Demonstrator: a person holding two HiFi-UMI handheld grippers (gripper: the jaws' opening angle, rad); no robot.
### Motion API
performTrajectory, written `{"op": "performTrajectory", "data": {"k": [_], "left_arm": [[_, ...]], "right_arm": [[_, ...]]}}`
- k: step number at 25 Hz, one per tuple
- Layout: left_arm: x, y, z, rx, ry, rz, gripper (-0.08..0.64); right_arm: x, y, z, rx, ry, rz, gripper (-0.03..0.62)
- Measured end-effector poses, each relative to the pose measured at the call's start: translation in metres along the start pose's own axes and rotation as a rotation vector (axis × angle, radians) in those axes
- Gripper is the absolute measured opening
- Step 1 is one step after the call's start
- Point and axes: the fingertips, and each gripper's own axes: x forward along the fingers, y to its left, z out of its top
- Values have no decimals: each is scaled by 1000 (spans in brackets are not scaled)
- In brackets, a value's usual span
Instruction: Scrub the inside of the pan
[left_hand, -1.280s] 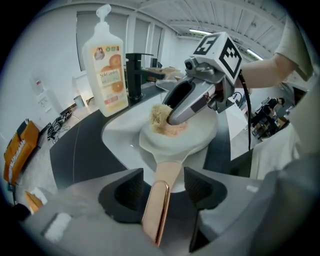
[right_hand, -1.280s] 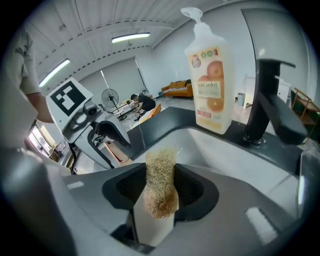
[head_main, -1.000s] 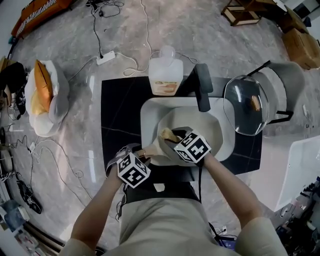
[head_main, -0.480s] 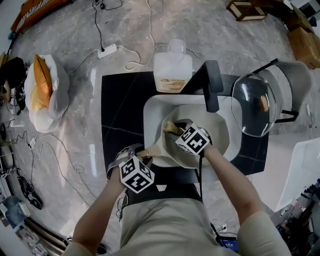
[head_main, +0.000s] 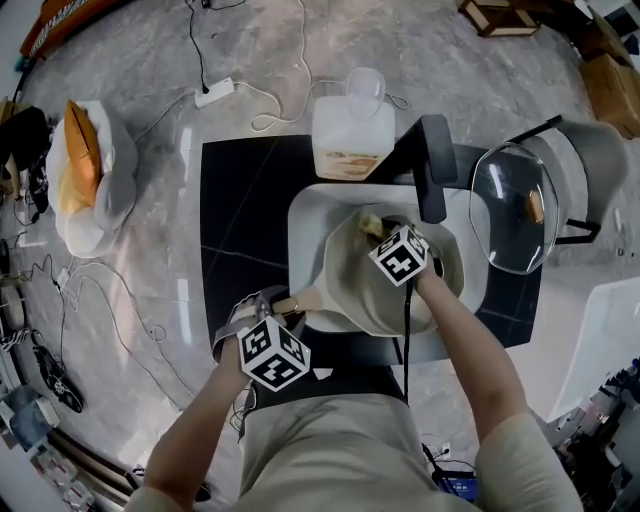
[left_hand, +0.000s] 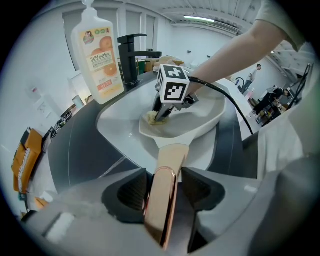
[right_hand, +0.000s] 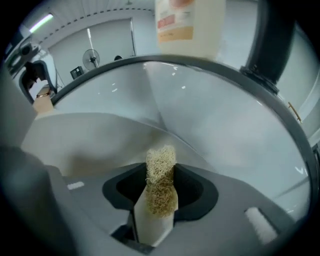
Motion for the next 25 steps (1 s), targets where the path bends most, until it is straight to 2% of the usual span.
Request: {"op": "performTrajectory", "data": {"k": [7, 9, 11, 15, 18, 20, 22, 25], "left_arm": [[1, 0, 0, 5, -1, 1, 230], [1, 0, -1, 3, 0, -3, 230], [1, 0, -2, -1, 5, -8, 230], [1, 0, 0, -3, 2, -6, 232], [2, 0, 0, -3, 0, -1, 232], [2, 0, 0, -5, 5, -4, 233], [3, 0, 0, -5, 5, -6, 233], [2, -2, 0, -7, -4, -3, 233]], "right_arm": [[-14, -35, -40, -56, 223, -131, 169], [-22, -39, -53, -69, 313, -147, 167], [-31, -36, -69, -81, 414, -128, 167], [-52, -20, -98, -87, 584, -25, 166], [-67, -7, -109, -95, 648, 41, 164], [-76, 2, -114, -55, 680, 100, 164], [-88, 15, -119, 0, 718, 187, 164], [-104, 50, -120, 74, 744, 384, 164]]}}
